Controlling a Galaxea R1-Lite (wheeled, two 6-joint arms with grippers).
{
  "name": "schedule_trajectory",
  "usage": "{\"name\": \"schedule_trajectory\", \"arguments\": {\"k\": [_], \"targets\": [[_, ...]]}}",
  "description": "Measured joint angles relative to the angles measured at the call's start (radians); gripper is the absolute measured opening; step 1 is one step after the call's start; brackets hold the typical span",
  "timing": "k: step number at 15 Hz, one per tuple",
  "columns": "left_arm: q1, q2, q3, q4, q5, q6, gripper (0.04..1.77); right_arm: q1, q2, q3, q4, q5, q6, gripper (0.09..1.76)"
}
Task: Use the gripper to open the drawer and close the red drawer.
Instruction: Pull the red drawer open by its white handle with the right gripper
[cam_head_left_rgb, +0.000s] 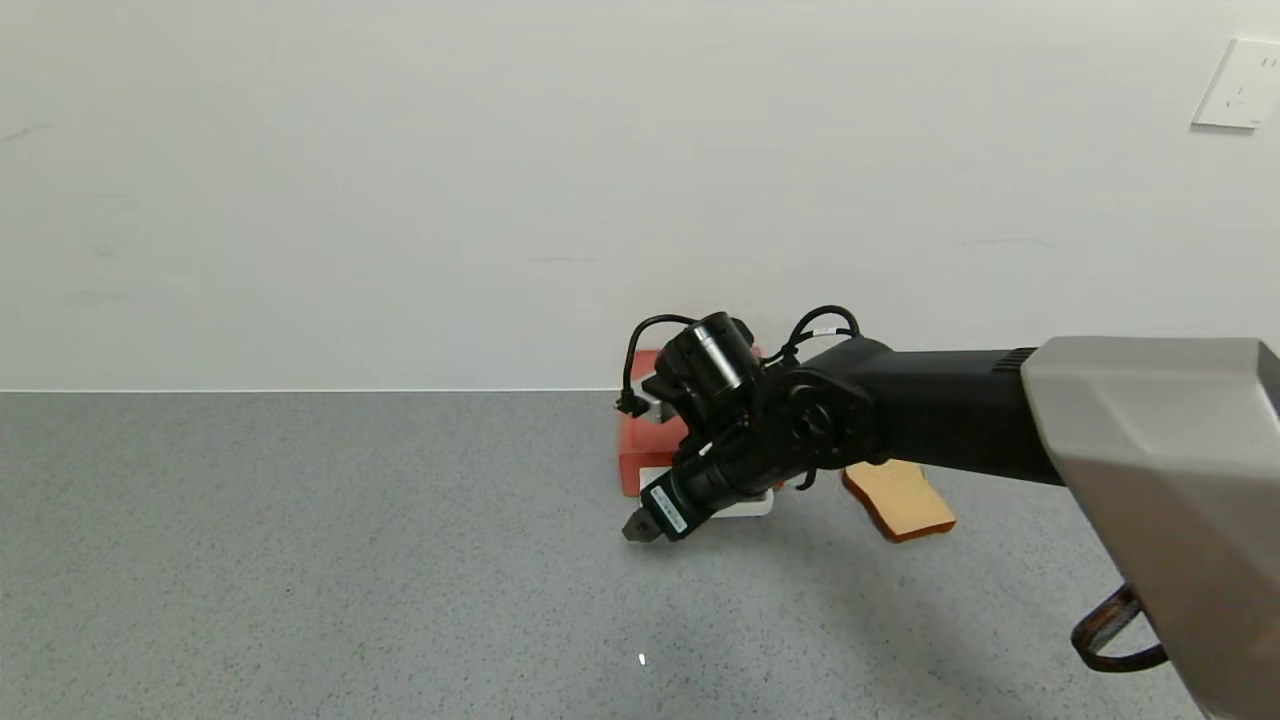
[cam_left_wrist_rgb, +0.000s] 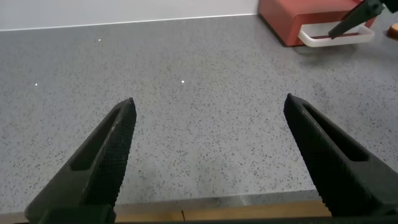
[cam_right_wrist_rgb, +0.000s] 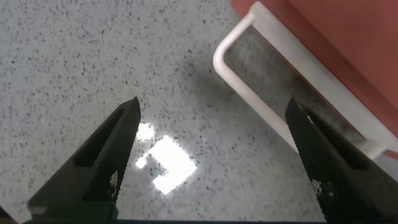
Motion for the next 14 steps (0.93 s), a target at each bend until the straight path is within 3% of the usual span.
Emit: {"name": "schedule_trajectory", "arguments": {"k": [14], "targets": [[0.0, 0.0, 0.0, 0.0, 0.0, 0.0, 1.72, -0.007, 0.103, -0.002, -0.163, -0.058, -0.01, 1.71]]}}
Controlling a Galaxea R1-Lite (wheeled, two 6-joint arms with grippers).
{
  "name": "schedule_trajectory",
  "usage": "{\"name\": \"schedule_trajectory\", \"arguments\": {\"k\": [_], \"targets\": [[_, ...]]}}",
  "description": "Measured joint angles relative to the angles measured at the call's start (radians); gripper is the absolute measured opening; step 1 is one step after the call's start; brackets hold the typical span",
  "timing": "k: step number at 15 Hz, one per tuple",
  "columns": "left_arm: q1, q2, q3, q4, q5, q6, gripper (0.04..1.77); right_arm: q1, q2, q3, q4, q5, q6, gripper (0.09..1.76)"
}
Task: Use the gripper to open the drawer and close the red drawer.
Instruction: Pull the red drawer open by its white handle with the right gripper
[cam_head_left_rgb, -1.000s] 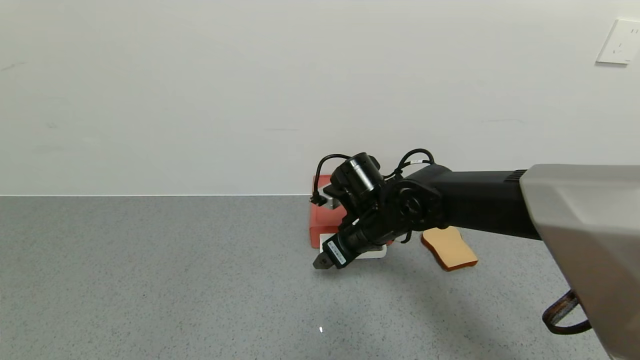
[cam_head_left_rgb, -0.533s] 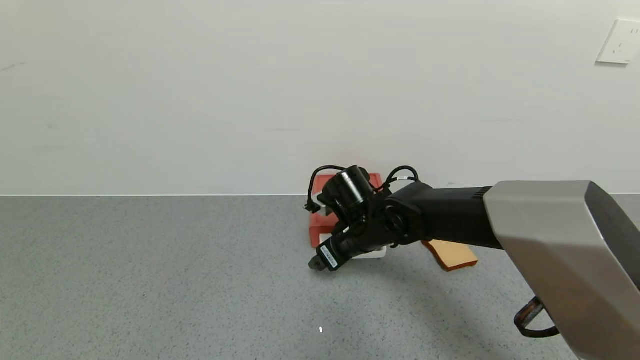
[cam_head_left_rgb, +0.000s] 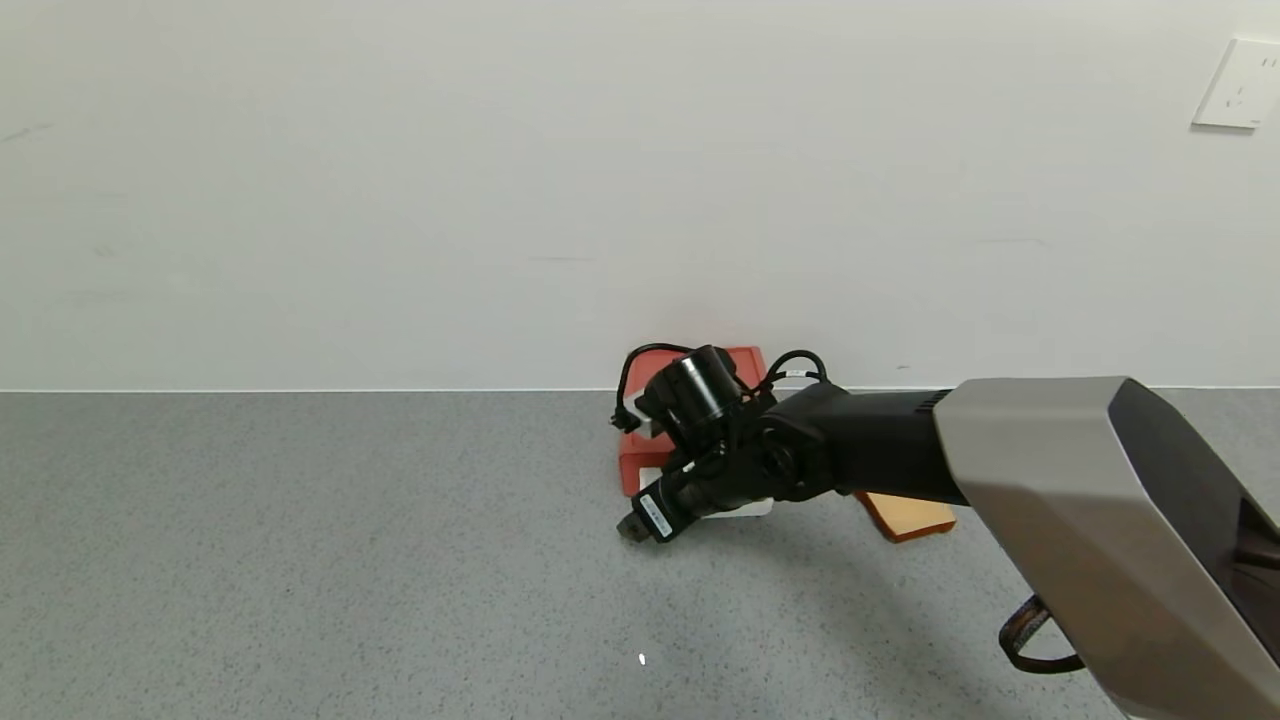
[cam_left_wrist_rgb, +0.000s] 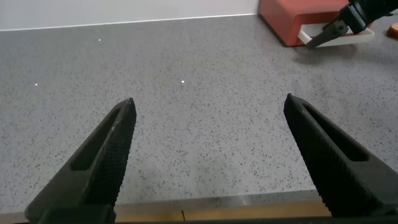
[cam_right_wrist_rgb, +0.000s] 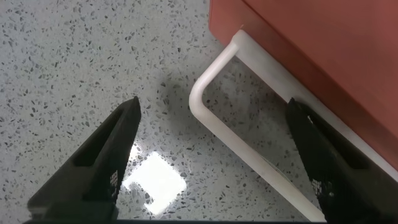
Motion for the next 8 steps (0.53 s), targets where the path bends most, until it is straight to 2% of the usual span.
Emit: {"name": "schedule_trajectory", "arguments": {"k": [8], "targets": [[0.0, 0.0, 0.0, 0.0, 0.0, 0.0, 1.72, 0.017, 0.01, 0.0, 0.037, 0.011, 0.043, 1.71]]}}
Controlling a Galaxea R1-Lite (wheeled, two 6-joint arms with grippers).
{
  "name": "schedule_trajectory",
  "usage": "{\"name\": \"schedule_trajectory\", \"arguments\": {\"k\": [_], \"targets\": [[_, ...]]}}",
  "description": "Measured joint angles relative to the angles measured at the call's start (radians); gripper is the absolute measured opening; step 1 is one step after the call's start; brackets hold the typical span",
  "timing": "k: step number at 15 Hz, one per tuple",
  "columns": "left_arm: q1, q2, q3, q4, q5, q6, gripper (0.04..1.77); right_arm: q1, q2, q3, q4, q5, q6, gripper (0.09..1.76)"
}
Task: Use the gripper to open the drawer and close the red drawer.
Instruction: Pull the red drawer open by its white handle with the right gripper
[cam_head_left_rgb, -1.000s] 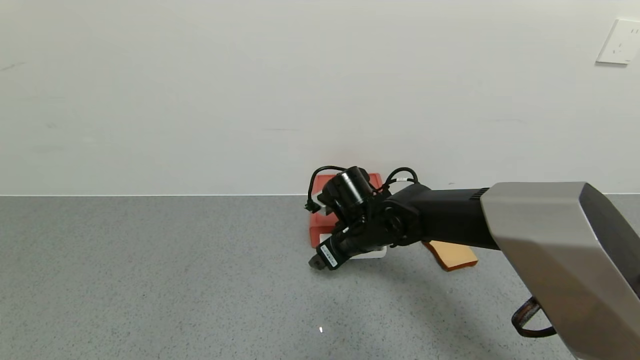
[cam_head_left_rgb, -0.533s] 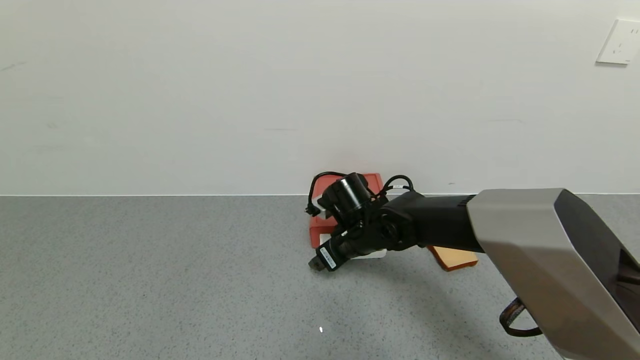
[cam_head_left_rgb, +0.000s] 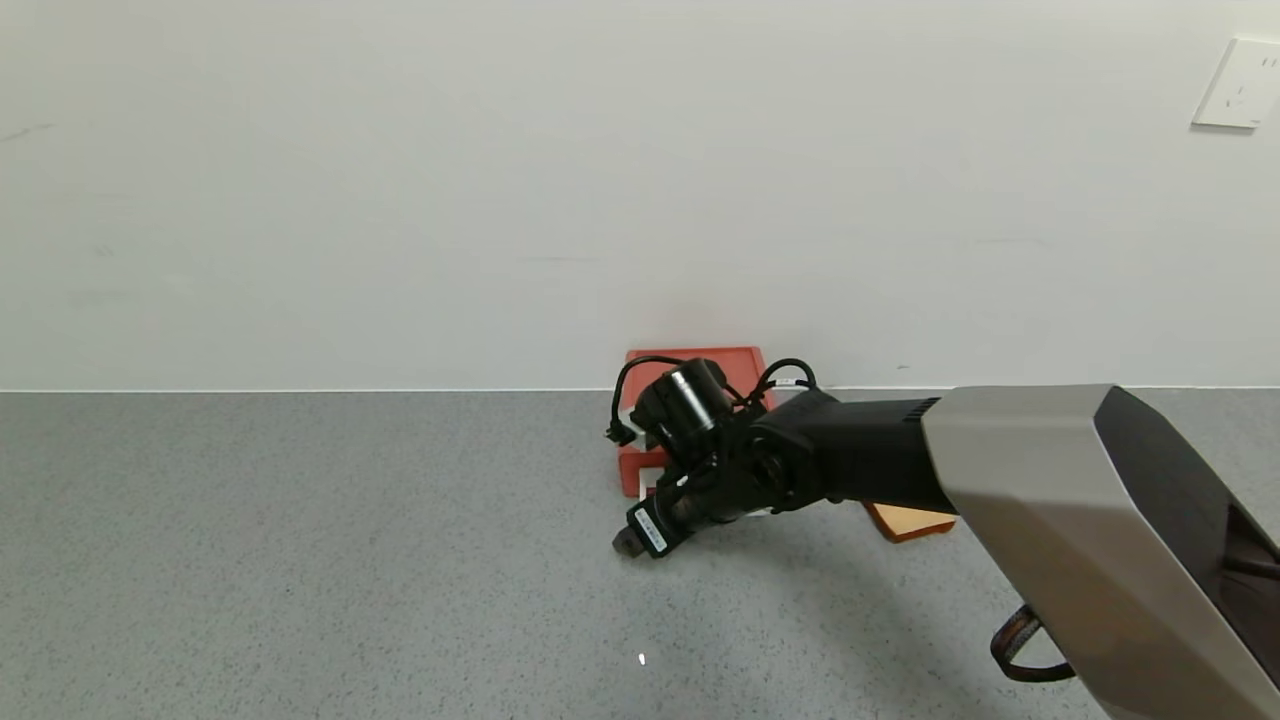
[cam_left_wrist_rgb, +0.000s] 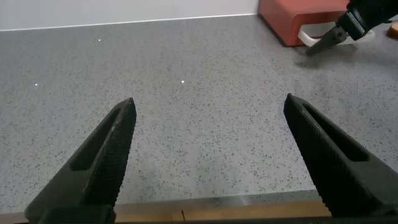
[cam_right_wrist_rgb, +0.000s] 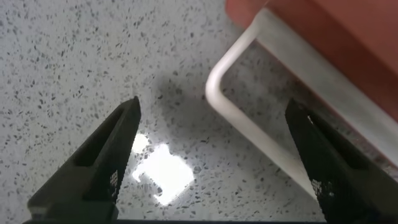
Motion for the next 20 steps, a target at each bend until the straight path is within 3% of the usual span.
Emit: {"name": "schedule_trajectory", "arguments": {"k": [12, 20], "targets": [[0.0, 0.0, 0.0, 0.0, 0.0, -0.001, 1.72, 0.027, -0.016, -0.002, 0.165, 0.059, 0.1, 1.71], [0.0, 0.0, 0.0, 0.002, 0.002, -0.004, 1.72, 0.07, -0.046, 0.001, 0.343, 0.105, 0.186, 1.71]]}}
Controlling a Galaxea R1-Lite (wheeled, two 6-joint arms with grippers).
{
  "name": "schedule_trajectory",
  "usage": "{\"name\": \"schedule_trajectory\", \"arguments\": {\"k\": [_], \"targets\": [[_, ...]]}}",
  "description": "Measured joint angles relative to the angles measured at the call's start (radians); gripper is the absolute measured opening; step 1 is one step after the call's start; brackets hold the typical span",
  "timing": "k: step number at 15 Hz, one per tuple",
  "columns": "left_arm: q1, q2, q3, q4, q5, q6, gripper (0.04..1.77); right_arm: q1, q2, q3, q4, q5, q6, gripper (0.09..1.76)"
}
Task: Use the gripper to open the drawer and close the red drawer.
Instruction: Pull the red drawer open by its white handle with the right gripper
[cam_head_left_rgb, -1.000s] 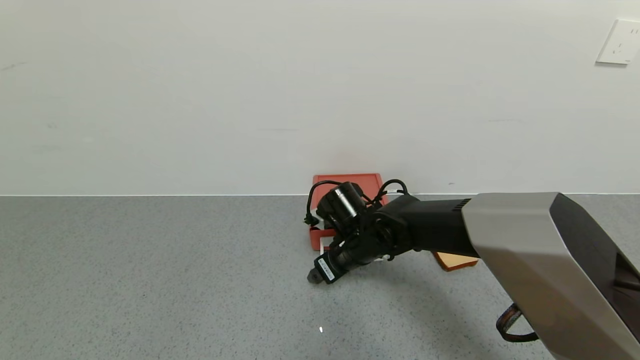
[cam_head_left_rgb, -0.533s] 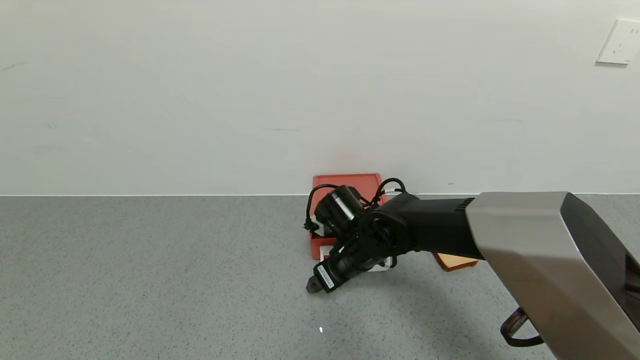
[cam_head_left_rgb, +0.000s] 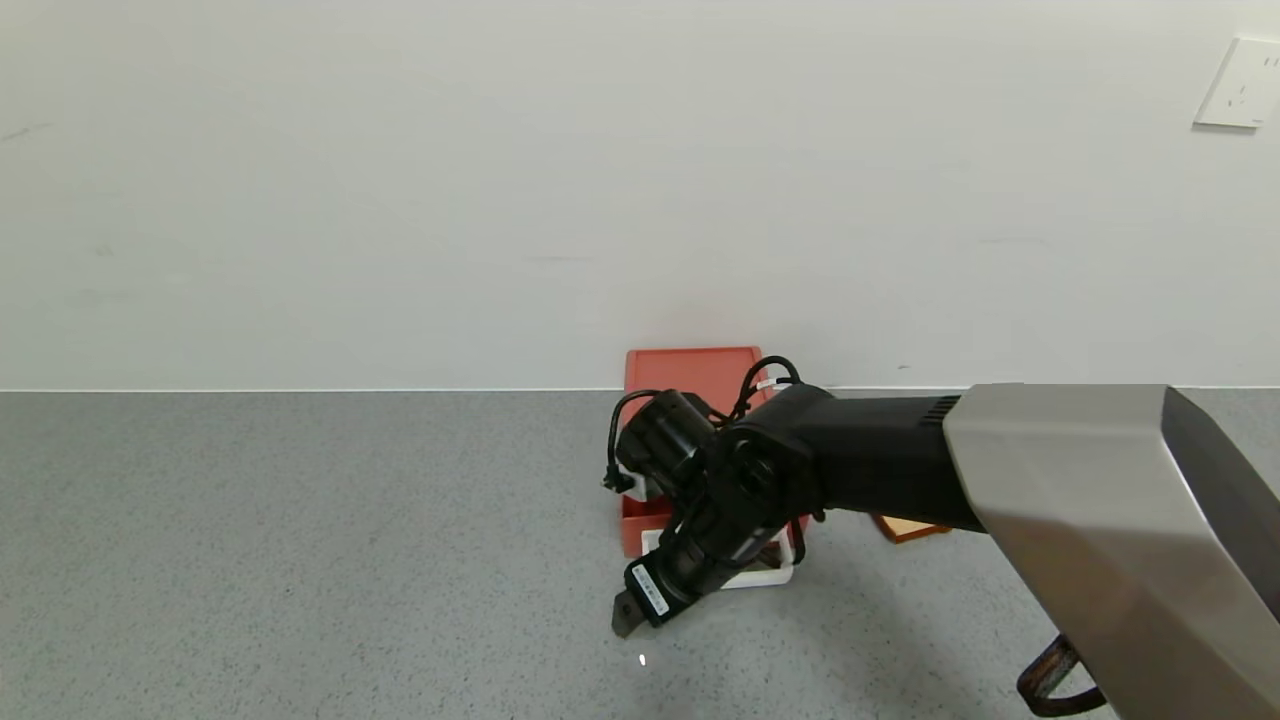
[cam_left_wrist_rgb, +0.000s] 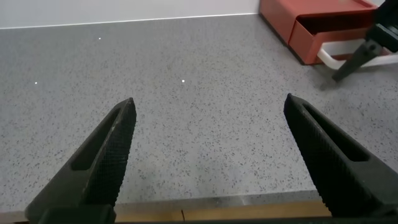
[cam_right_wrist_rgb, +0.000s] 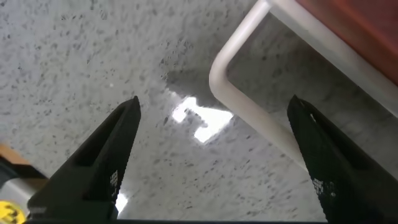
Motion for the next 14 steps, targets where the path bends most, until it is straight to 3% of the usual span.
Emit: {"name": "schedule_trajectory", "arguments": {"k": [14], "targets": [[0.0, 0.0, 0.0, 0.001, 0.0, 0.0, 1.72, 0.058, -0.019, 0.001, 0.144, 0.001, 0.082, 1.71]]}}
